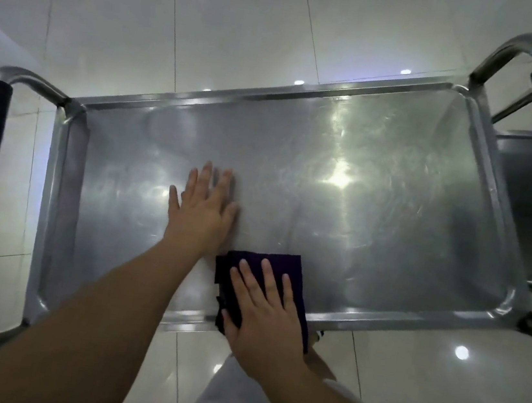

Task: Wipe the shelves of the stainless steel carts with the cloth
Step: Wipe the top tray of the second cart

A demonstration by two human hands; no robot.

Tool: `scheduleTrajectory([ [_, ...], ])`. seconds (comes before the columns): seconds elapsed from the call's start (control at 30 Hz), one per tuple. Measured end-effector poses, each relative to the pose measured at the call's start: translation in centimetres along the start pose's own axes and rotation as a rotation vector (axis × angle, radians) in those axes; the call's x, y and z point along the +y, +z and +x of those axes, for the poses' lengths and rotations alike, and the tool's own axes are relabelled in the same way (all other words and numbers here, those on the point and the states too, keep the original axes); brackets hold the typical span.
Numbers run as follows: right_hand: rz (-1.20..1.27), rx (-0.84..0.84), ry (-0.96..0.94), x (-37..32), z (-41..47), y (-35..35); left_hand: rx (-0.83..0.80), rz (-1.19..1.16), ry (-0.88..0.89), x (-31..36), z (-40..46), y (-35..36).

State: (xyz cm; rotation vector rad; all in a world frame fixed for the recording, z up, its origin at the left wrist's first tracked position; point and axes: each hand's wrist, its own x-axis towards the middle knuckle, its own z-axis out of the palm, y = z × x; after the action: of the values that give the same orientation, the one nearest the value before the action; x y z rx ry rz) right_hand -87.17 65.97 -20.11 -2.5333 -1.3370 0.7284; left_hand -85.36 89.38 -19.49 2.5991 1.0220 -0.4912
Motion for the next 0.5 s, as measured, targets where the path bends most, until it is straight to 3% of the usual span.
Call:
scheduleTrajectory([
  [0.23, -0.064, 0.083, 0.149, 11.1, -1.6, -3.7, -0.025, -0.006, -0.012, -2.1, 0.7, 2.1],
  [0.4, -0.031, 0.169, 0.587, 22.7, -2.0, -9.2, -0.026, 0.017, -0.001, -1.9, 1.0, 2.5],
  [0.5, 0.025, 0.221, 0.738, 21.6, -0.3, -9.6, -0.032, 0.019, 0.014, -2.0, 1.2, 2.4],
])
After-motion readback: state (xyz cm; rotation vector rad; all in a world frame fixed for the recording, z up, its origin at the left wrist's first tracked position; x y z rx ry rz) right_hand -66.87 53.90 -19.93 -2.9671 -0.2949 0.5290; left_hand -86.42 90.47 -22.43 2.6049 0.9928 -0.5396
